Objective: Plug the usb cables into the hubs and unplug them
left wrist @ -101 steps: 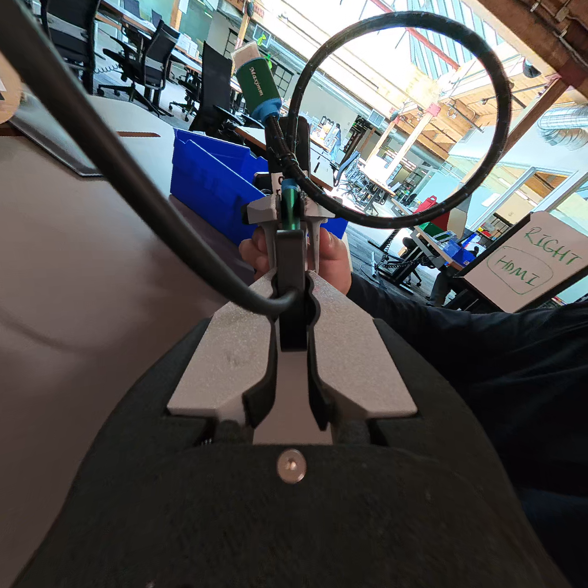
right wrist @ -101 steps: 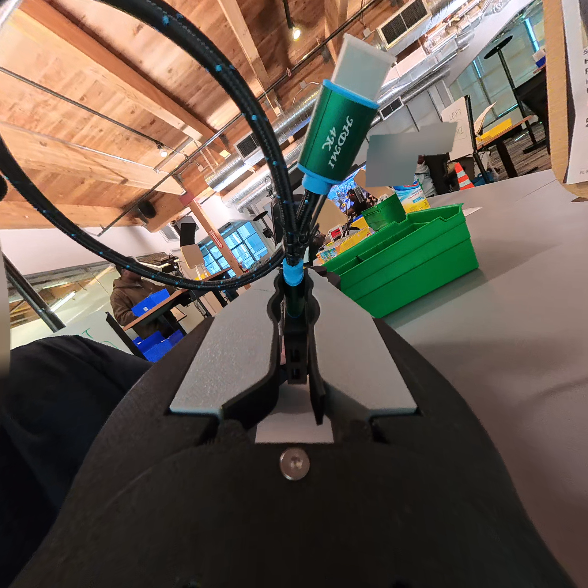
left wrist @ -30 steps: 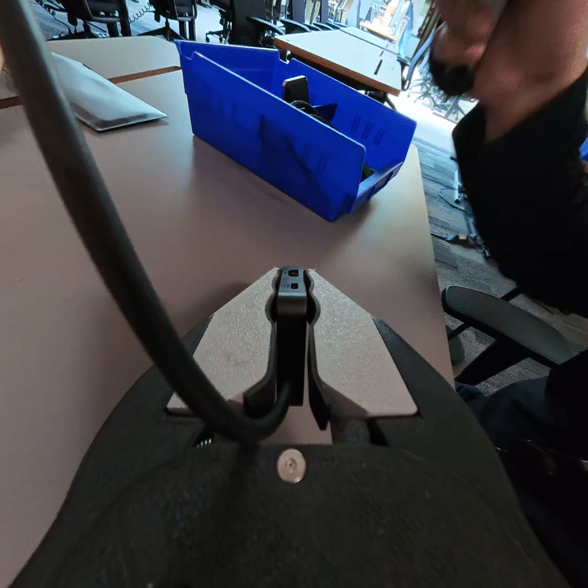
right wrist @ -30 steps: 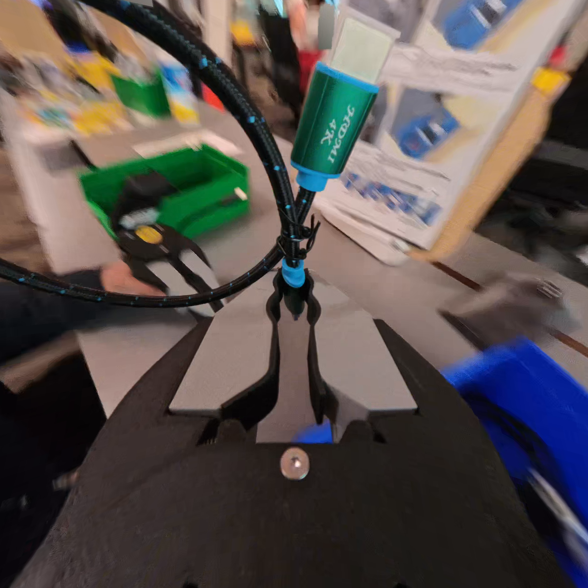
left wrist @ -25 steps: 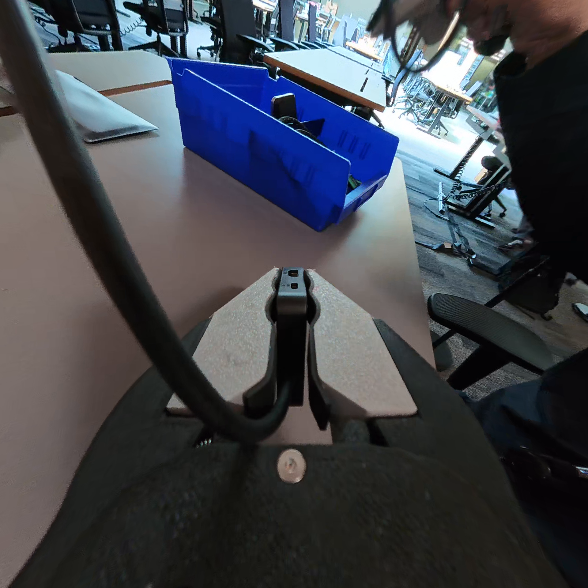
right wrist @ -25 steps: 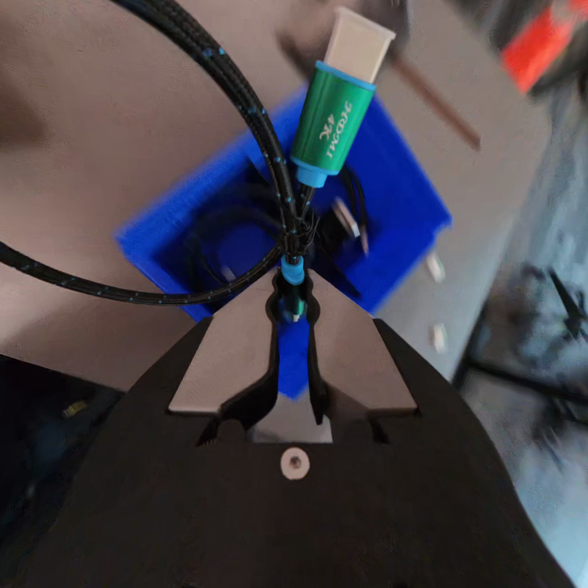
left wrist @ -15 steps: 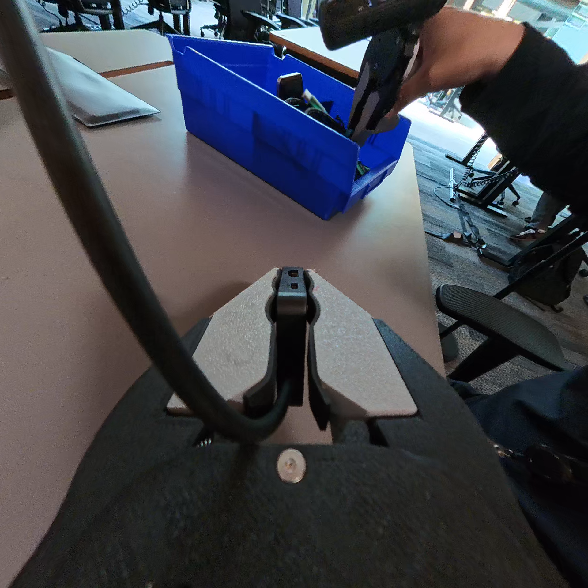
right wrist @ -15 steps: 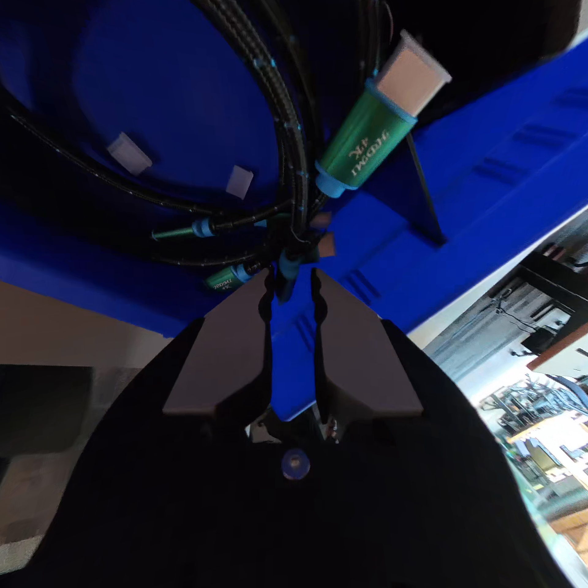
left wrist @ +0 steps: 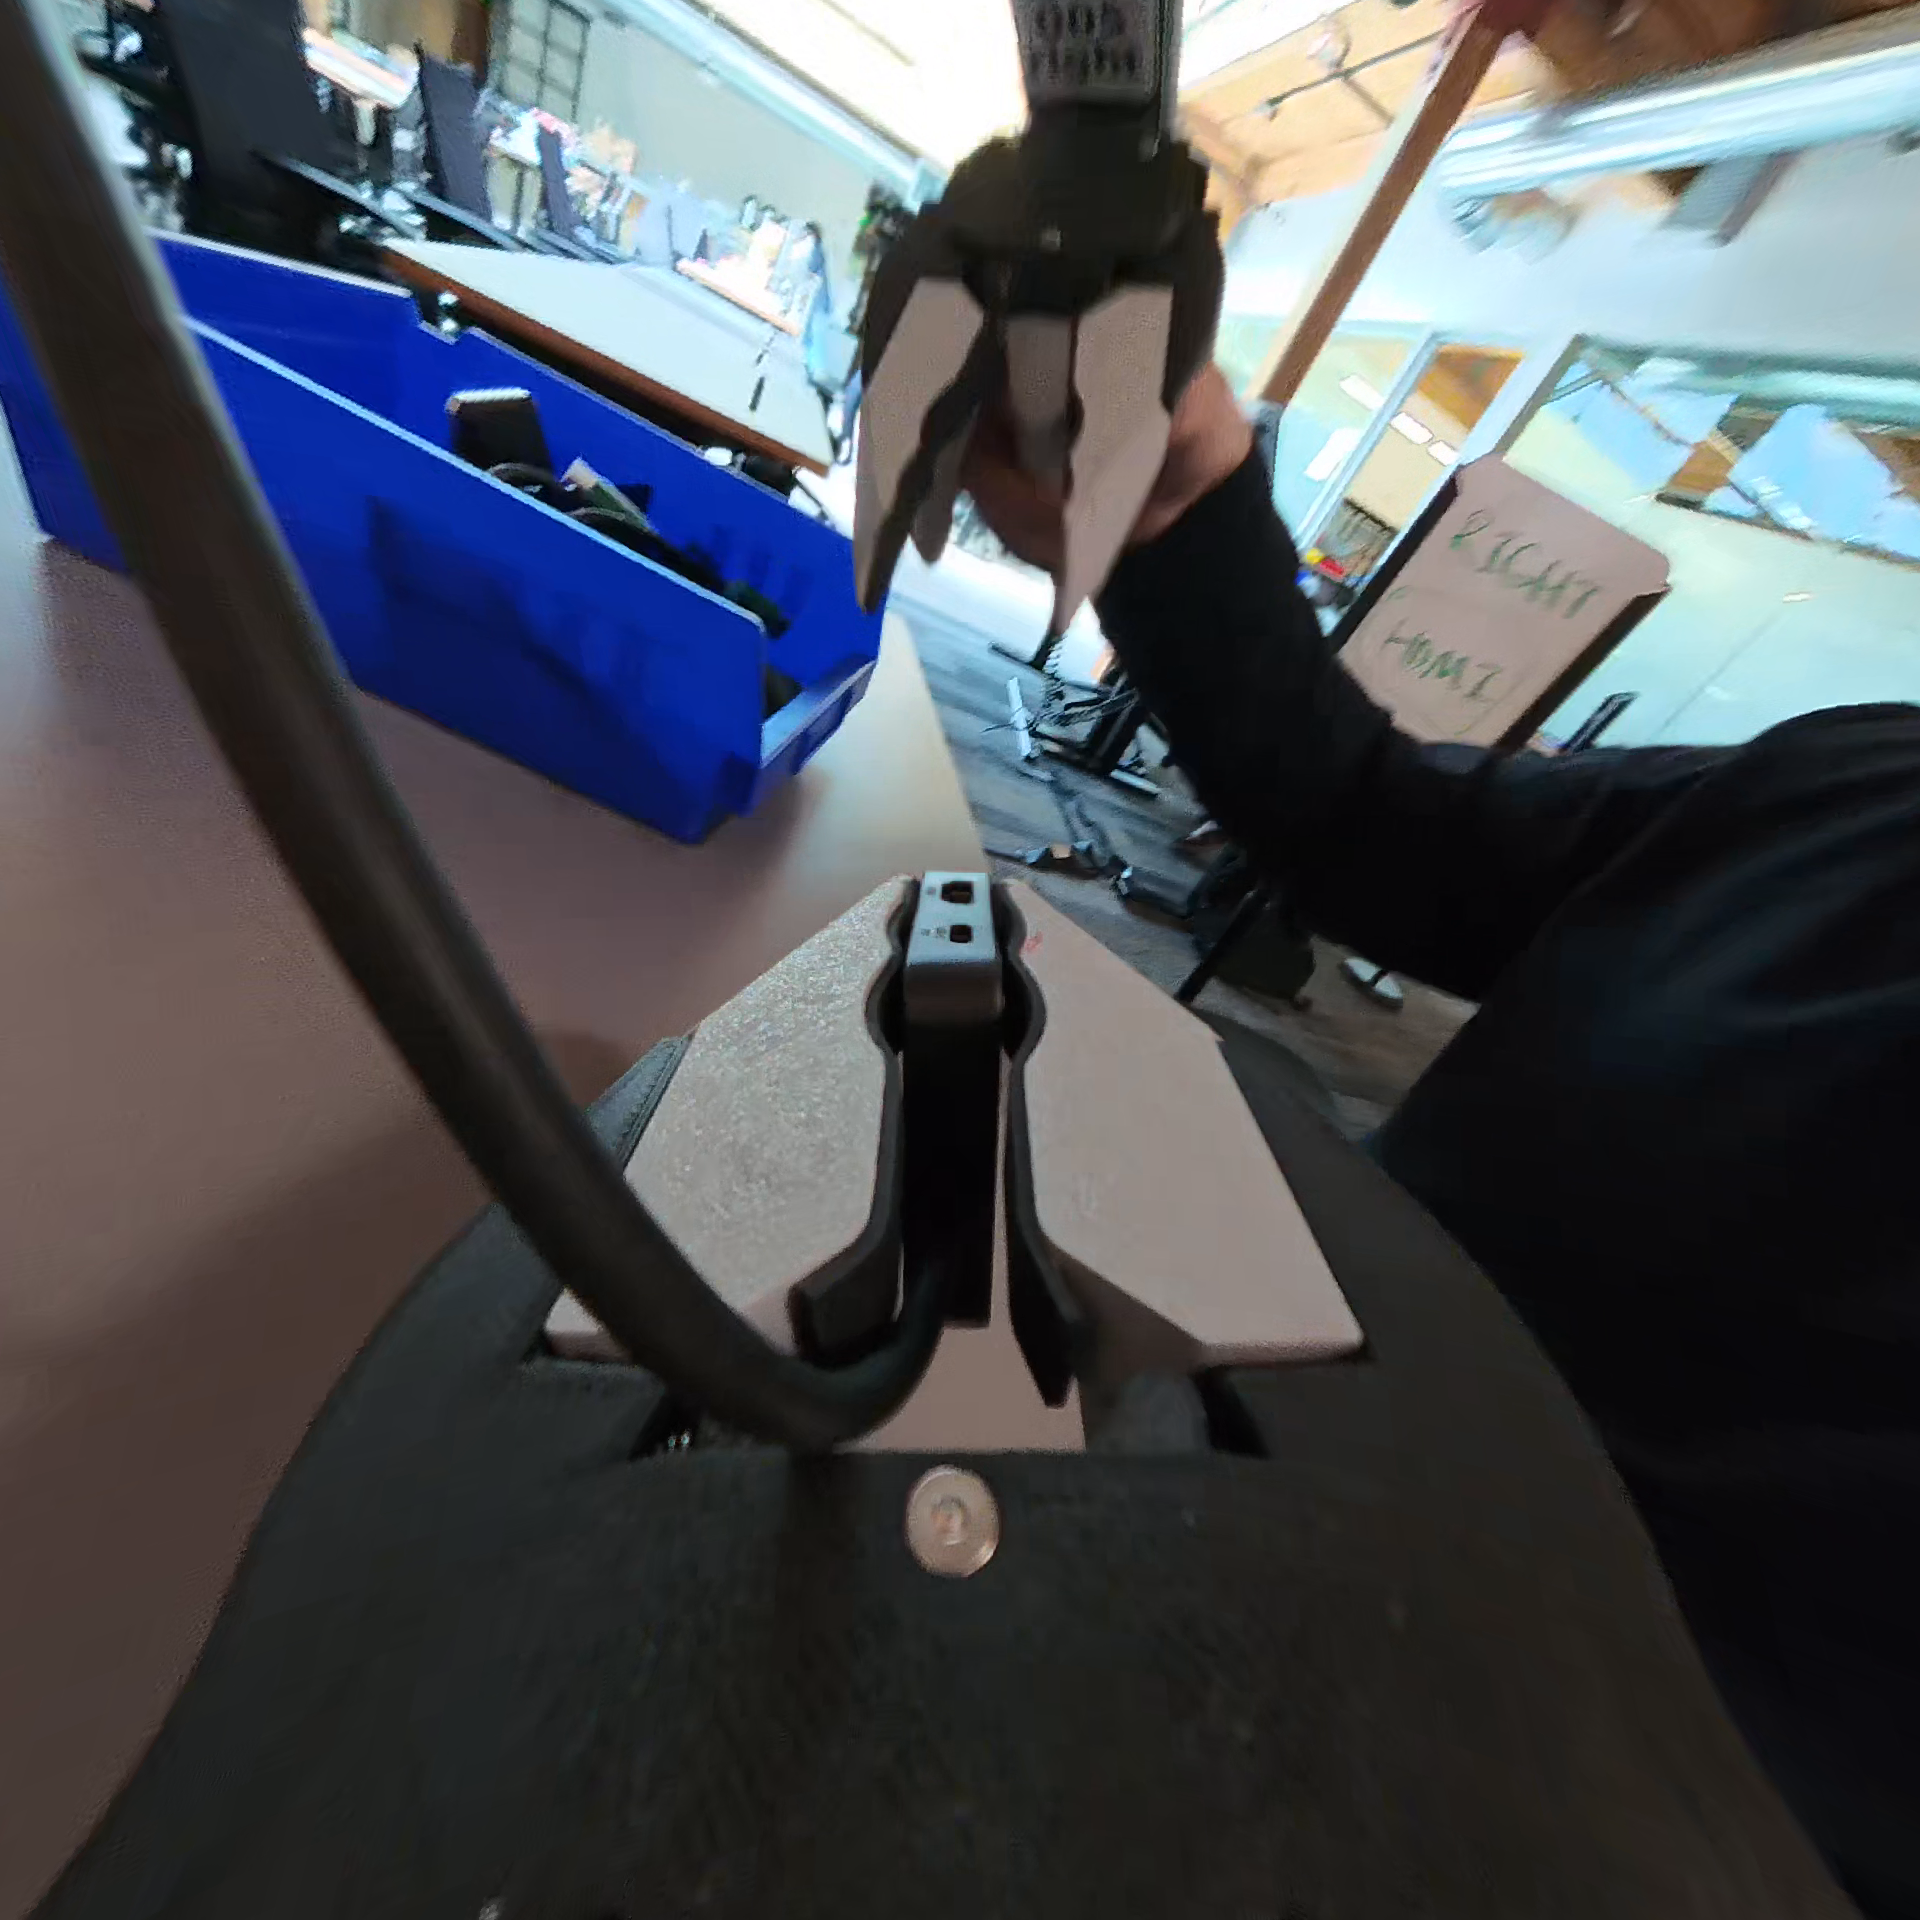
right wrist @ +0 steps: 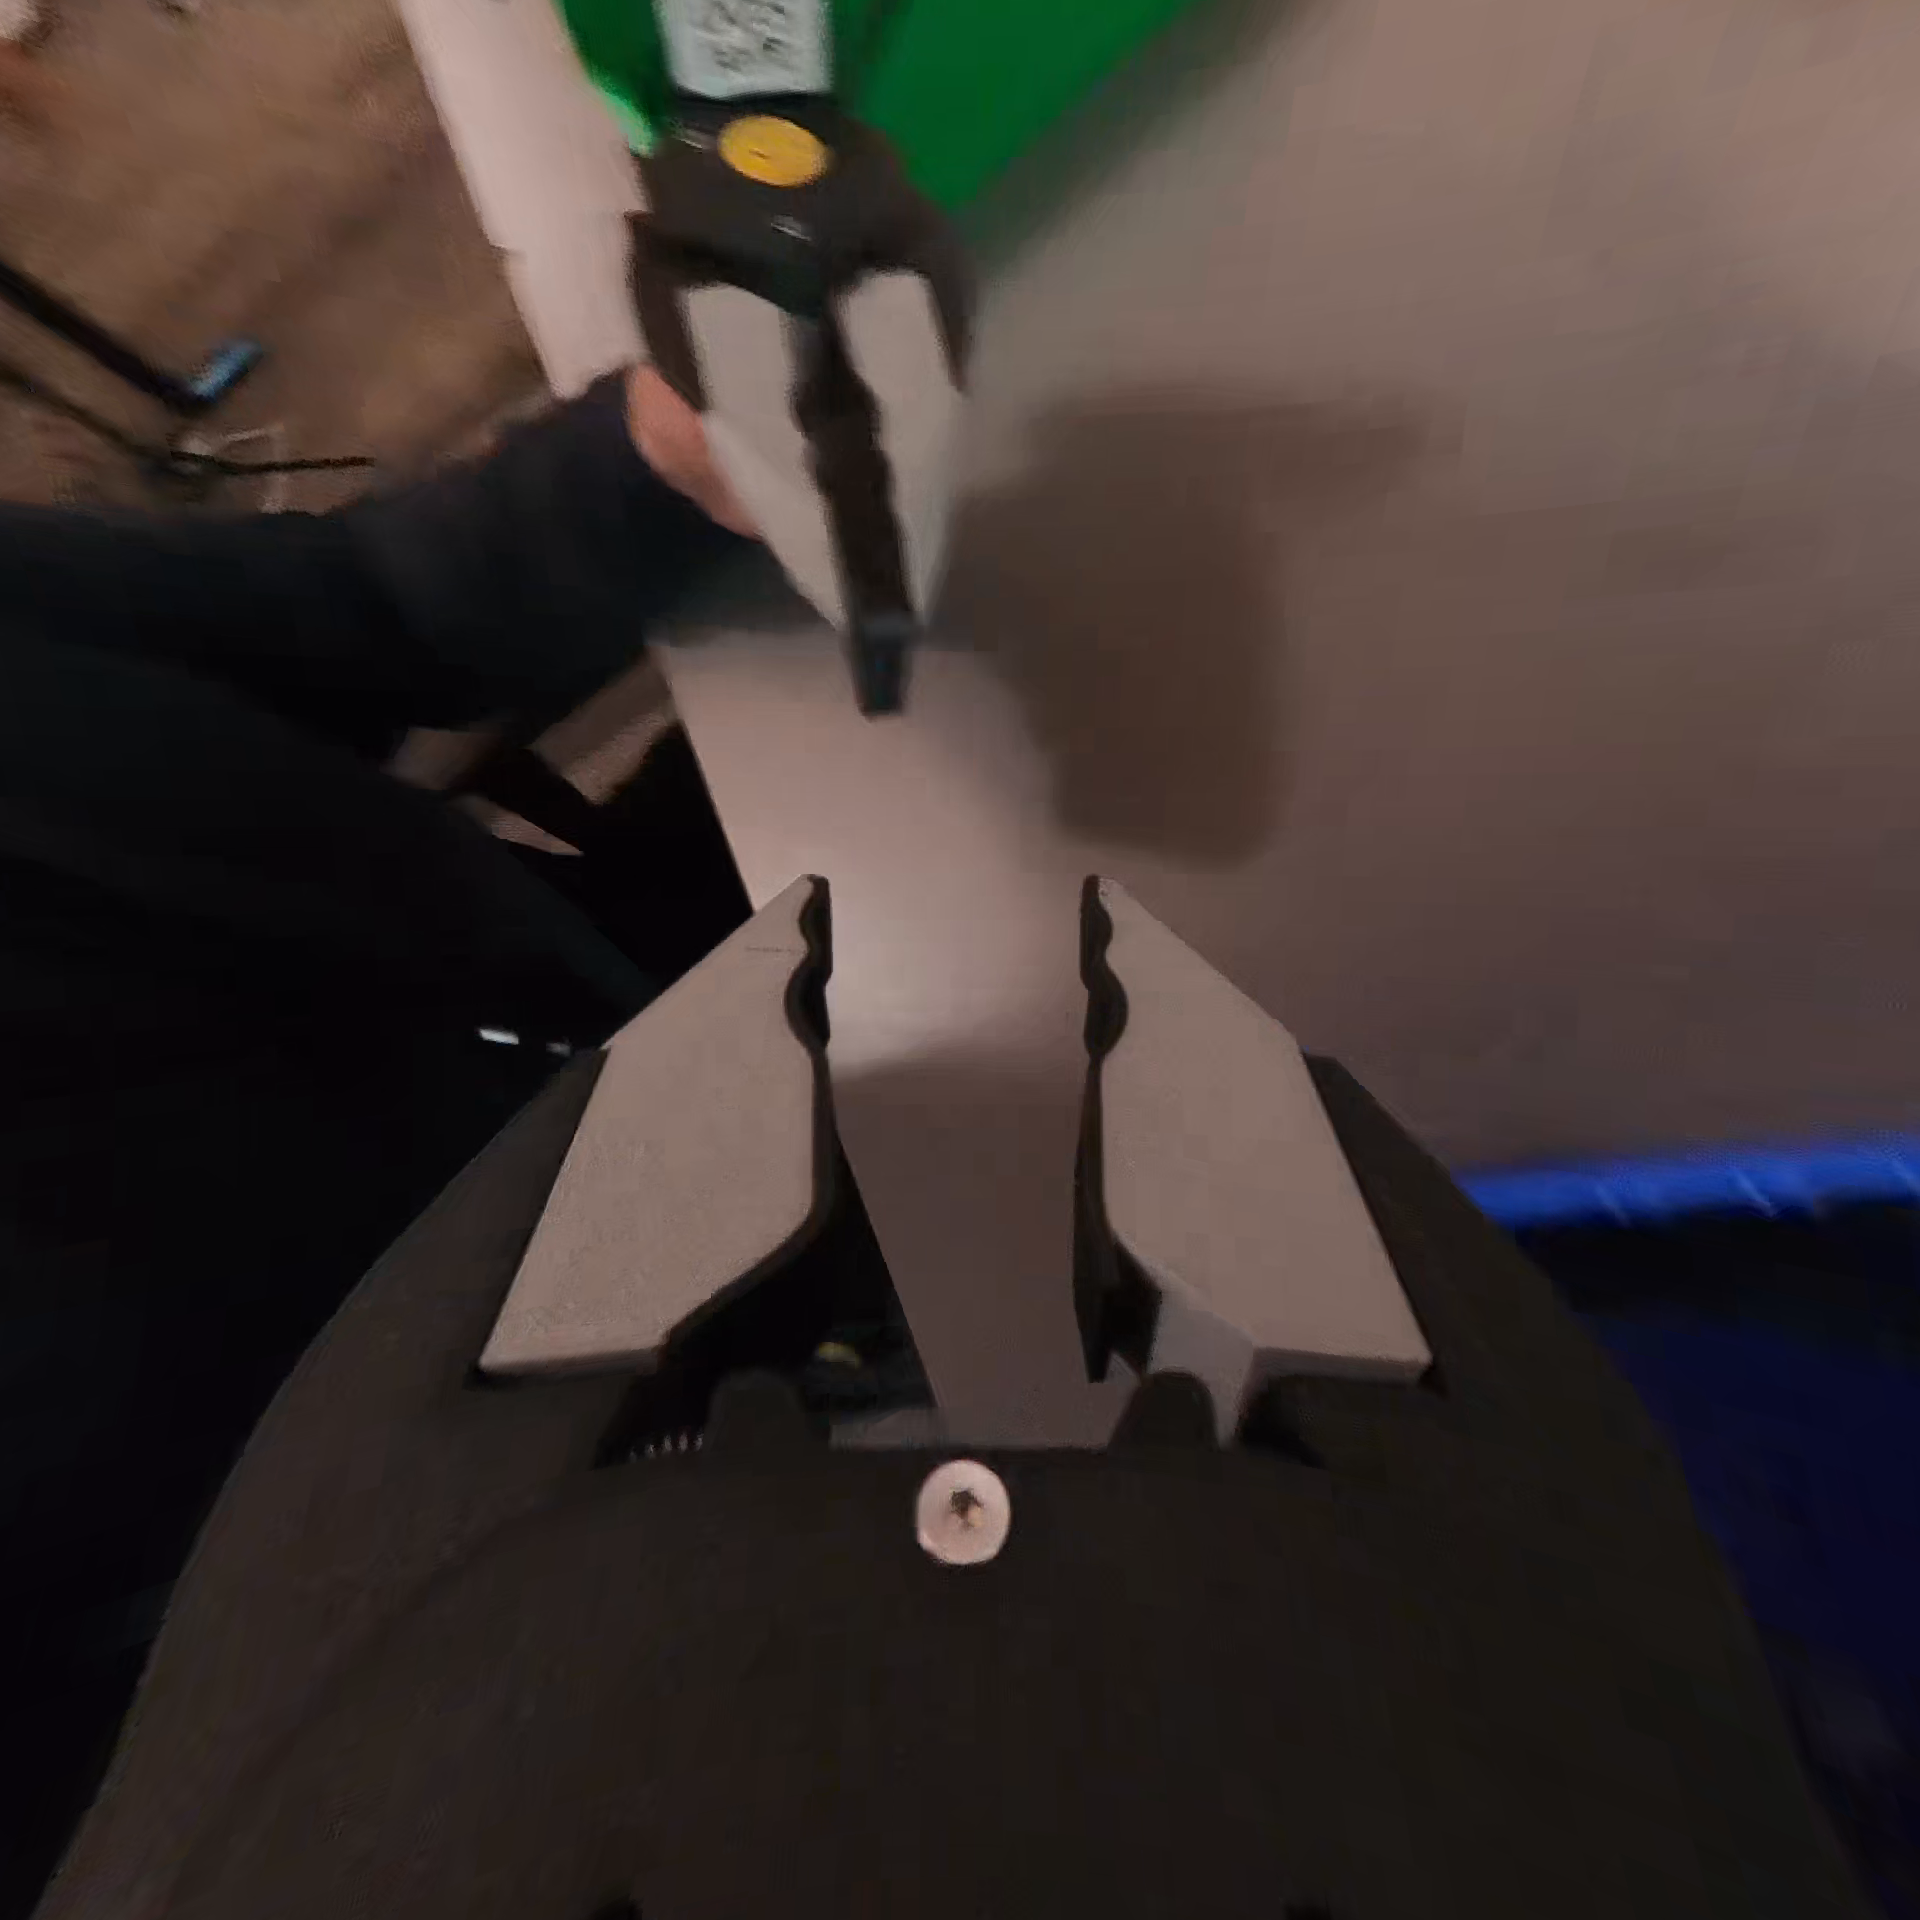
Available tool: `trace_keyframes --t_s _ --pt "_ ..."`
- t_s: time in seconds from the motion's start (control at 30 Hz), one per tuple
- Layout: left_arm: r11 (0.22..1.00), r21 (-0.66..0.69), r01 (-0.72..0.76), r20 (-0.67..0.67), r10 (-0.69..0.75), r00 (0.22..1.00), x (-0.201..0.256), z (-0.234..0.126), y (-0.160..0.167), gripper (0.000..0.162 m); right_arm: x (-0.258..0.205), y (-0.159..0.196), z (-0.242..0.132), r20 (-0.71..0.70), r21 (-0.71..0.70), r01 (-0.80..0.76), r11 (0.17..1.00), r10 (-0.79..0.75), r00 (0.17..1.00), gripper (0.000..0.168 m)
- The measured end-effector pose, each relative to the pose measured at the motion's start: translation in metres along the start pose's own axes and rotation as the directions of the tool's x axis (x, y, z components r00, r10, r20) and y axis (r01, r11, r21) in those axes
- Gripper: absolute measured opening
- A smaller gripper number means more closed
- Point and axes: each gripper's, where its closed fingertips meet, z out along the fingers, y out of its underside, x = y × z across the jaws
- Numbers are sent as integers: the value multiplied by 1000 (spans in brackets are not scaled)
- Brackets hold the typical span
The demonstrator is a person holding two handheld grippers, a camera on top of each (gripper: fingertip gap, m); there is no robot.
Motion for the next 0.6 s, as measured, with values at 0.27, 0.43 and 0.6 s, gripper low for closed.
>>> trace_keyframes --t_s 0.27,0.43,0.6 --pt "962 260 87 -108 -61 992 6 -20 -36 12 -28 -36 100 -9 325 98 941 -100 995 50" --pt "955 280 95 -102 -69 992 4 -20 -39 11 -41 -64 107 156 532 -19 846 -77 985 37" --pt "963 262 67 -42 -58 997 -1 -17 -37 12 -38 -70 113 231 573 -89 815 -56 971 10"
